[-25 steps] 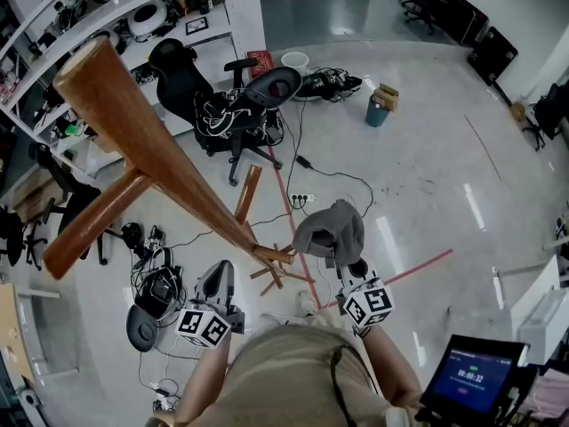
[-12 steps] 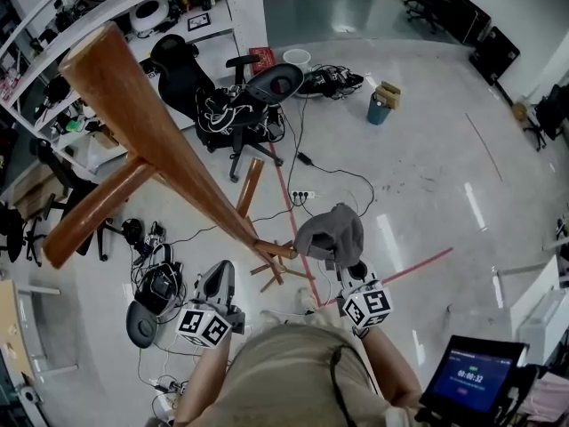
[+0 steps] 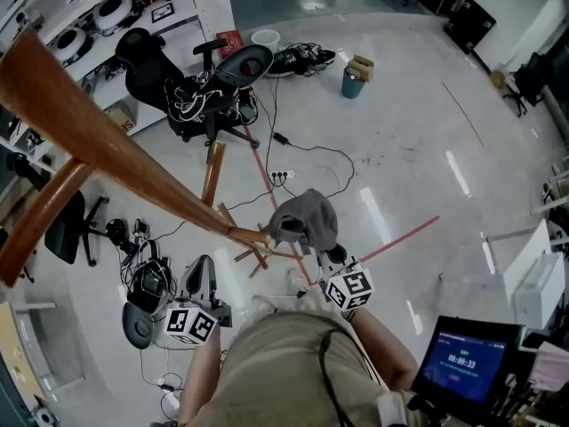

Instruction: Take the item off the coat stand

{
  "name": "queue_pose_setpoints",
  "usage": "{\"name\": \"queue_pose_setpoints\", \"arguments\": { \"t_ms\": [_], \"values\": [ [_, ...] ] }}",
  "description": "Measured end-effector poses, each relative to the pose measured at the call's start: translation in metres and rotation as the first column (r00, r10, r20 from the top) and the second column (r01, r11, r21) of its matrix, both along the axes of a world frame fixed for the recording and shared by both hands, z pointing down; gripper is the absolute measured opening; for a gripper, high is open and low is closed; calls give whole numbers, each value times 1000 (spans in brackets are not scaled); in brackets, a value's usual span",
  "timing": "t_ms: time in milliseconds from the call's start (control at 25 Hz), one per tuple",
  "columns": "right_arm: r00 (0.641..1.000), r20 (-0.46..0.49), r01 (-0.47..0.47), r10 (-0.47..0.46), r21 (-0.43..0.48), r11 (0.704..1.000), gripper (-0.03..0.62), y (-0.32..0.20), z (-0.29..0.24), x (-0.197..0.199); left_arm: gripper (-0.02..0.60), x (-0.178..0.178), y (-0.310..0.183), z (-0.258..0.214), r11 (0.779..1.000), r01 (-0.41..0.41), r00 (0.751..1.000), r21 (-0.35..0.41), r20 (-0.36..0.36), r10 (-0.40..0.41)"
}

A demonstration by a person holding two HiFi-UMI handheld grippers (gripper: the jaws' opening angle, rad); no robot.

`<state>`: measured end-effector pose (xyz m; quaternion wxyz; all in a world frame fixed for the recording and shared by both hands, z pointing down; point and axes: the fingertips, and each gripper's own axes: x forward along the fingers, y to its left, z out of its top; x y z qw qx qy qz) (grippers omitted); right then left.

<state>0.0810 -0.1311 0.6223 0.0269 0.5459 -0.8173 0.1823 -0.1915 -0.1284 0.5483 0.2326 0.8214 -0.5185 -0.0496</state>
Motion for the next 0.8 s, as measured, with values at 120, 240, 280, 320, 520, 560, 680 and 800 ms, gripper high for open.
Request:
{"name": "queue_pose_setpoints", "arguments": {
  "t_ms": [120, 240, 280, 320, 520, 560, 680, 800],
  "values": [
    [1000, -11, 8, -8, -6, 1000, 34, 2, 5, -1, 18, 2, -1, 6, 1000, -5, 1000, 1, -6, 5],
    [1000, -11, 24, -24, -6, 1000, 34, 7, 6, -7, 18, 4, 1, 10, 1000, -7, 1000, -9, -3, 7],
    [999, -11, 31, -31, -7, 999, 34, 8, 7, -10, 18, 4, 1, 13, 1000, -12, 1000, -7, -3, 12],
    [999, -13, 39, -39, -7, 999, 34, 9, 7, -13, 18, 4, 1, 16, 1000, -15, 1000, -6, -4, 15],
    [996, -20, 86, -86, -9, 996, 34, 17, 8, -27, 18, 7, 5, 19, 1000, -8, 1000, -27, -3, 8],
    [995, -21, 95, -96, -11, 995, 34, 19, 9, -30, 18, 7, 5, 19, 999, -4, 1000, -33, 0, 4],
    [993, -20, 118, -118, -17, 993, 34, 19, 12, -37, 18, 7, 4, 25, 999, -6, 1000, -34, 2, 6],
    [991, -14, 134, -134, -21, 991, 34, 18, 13, -41, 18, 5, 4, 26, 999, 5, 1000, -45, -2, -5]
  ]
}}
